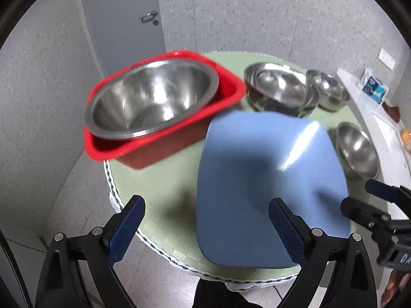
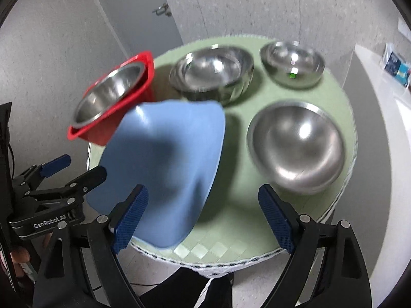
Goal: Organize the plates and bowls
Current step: 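Close both grippers on the edge of the light blue square plate, then lift the blue plate and lower it upright into the red basin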
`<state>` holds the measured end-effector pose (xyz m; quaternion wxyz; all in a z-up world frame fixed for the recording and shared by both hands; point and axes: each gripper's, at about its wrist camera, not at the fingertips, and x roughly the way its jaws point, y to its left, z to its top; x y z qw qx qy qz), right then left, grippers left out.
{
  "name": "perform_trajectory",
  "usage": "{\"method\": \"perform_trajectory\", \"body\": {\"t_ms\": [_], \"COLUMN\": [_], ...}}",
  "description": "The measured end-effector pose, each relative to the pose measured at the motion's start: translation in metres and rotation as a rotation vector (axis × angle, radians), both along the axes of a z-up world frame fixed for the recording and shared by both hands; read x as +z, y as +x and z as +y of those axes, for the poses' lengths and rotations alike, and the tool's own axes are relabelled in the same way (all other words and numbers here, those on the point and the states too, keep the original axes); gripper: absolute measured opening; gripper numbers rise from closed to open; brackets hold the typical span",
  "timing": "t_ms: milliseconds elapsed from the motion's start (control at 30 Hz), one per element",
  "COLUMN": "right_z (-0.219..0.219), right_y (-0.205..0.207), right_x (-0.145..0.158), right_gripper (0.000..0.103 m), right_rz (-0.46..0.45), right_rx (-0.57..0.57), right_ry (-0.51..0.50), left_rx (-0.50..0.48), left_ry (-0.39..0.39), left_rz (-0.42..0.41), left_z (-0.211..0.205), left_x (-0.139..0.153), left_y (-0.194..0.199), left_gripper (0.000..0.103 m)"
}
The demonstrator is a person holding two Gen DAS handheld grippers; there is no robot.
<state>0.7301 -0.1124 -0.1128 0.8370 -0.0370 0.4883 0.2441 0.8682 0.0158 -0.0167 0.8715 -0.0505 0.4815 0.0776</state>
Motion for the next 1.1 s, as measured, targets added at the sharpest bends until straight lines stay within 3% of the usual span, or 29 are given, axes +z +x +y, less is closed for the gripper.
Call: {"method": "perform_trajectory", "body": {"t_ms": [133, 233, 300, 333, 400, 467, 600, 900, 1100], "right_z": [0.003, 0.006, 0.007, 0.007, 0.008, 0.008, 0.007, -0.009, 0.004], "right_y": [-0.001, 0.001, 0.004, 0.003, 0.004, 0.003, -0.002, -0.023, -0.021], "right_x": [-0.017, -0.03, -0.037, -0.04, -0.045, -0.044, -0.037, 0.006, 0.031], "right_gripper": [0.083, 0.072, 0.053, 0.05, 0.032, 0.024, 0.022, 0.022, 0.022], "right_rz": [0.035, 0.067, 0.091, 0.099, 0.118, 0.117, 0.09, 0.033, -0.015], "right_rx": [0.018, 0.029, 0.038, 0.041, 0.059, 0.078, 0.092, 0.099, 0.123], "right_ry": [-0.006, -0.003, -0.001, 0.004, 0.019, 0.034, 0.023, 0.059, 0.071], "left_rx": [0.01, 0.005, -0.007, -0.016, -0.013, -0.024, -0.041, -0.084, -0.062], "left_ry": [-0.028, -0.061, -0.087, -0.11, -0.107, -0.111, -0.105, -0.098, -0.098], "left_rz": [0.046, 0.084, 0.103, 0.103, 0.086, 0.068, 0.037, -0.059, -0.095], "left_z": [0.0, -0.001, -0.001, -0.002, 0.0, 0.0, -0.002, -0.014, 0.003], "left_x": [-0.018, -0.034, -0.041, -0.043, -0.04, -0.036, -0.02, 0.034, 0.054], "left_y": [0.008, 0.014, 0.019, 0.02, 0.021, 0.02, 0.013, -0.022, -0.032], "left_gripper": [0.09, 0.071, 0.046, 0.042, 0.036, 0.031, 0.022, 0.021, 0.021]}}
